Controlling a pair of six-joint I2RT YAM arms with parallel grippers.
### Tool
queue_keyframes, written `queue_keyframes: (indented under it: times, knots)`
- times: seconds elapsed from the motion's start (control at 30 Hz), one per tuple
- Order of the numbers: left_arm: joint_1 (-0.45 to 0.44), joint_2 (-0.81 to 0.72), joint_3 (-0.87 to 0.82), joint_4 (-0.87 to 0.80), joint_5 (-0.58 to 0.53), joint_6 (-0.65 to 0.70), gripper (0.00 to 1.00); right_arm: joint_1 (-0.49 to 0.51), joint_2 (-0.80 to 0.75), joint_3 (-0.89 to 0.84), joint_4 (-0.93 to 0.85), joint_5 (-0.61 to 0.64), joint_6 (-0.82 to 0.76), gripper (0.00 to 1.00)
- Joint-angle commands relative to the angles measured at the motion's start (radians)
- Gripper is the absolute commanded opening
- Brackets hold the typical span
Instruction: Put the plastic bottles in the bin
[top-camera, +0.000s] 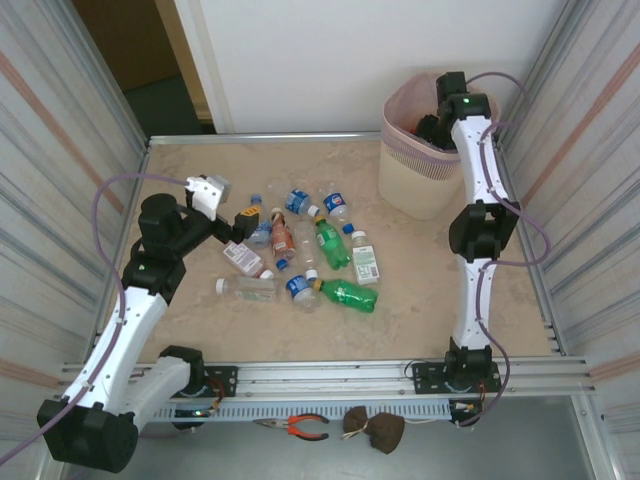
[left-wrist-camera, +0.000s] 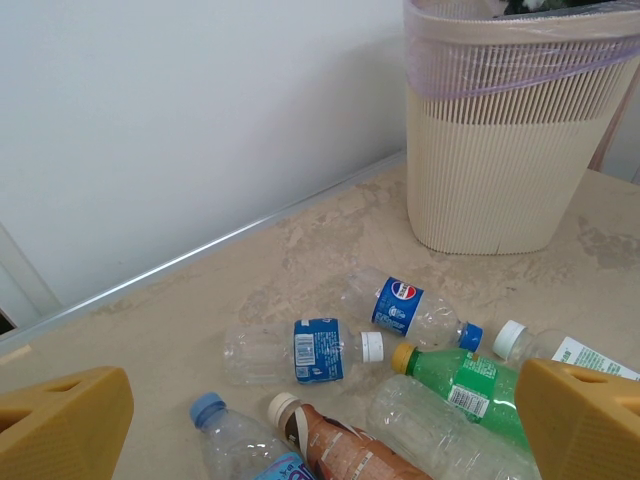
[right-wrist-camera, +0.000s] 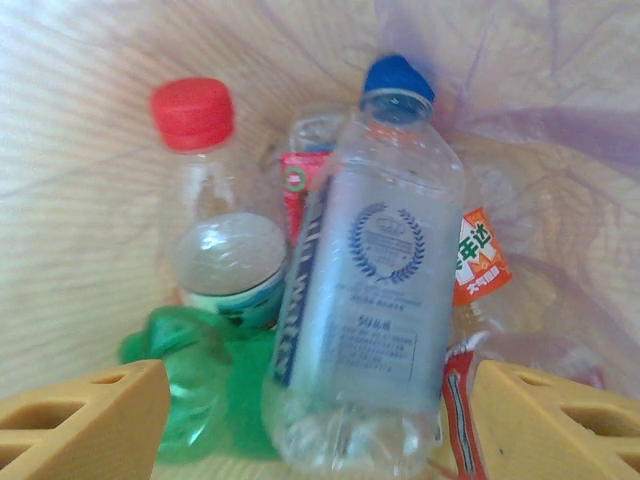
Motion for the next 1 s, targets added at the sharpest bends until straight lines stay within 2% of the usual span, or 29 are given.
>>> queue_keyframes:
  times: [0.0,0.33,0.47,0.6,0.73,0.97]
  knots:
    - [0.006,-0.017,0.003,-0.001,0.025,-0.006,0.99,0.012,-0.109,0.003,-0.03,0.032,-0.013,0.78]
    - [0.007,-0.018,-0.003,0.002,0.019,-0.006,0.99,0.041,-0.243,0.002,-0.029,0.053,-0.083,0.77]
    - [0.007,-0.017,-0.003,0.001,0.015,-0.005,0.99,0.065,-0.306,-0.04,-0.001,0.007,-0.177,0.77]
    - [0.007,-0.016,-0.003,0.003,0.013,-0.003,0.99,0.092,-0.43,-0.218,0.138,-0.073,-0.279,0.77]
    - [0.01,-0.018,-0.003,0.002,0.012,-0.001,0.99,0.118,-0.591,-0.487,0.356,-0.202,-0.413,0.76]
    - [0.038,-0.012,-0.003,0.015,0.031,-0.019,0.99,0.226,-0.816,-0.919,0.687,-0.334,-0.695,0.76]
